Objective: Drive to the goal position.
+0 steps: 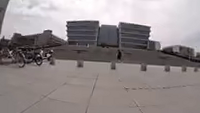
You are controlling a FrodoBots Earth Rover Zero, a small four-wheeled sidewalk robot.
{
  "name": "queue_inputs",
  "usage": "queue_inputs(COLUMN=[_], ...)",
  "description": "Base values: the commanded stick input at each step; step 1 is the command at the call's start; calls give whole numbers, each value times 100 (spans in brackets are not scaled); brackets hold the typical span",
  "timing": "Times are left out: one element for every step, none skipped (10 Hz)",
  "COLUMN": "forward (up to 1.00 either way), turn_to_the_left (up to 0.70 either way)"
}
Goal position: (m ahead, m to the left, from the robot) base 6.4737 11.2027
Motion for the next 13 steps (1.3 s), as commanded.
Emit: queue_inputs(forward=[70, 70, 70, 70, 70, 70, 70, 70, 70, 70, 70, 70, 70], turn_to_the_left=[3, 4, 0, 0, 0, 0, 0, 0, 0, 0, 0, 0, 0])
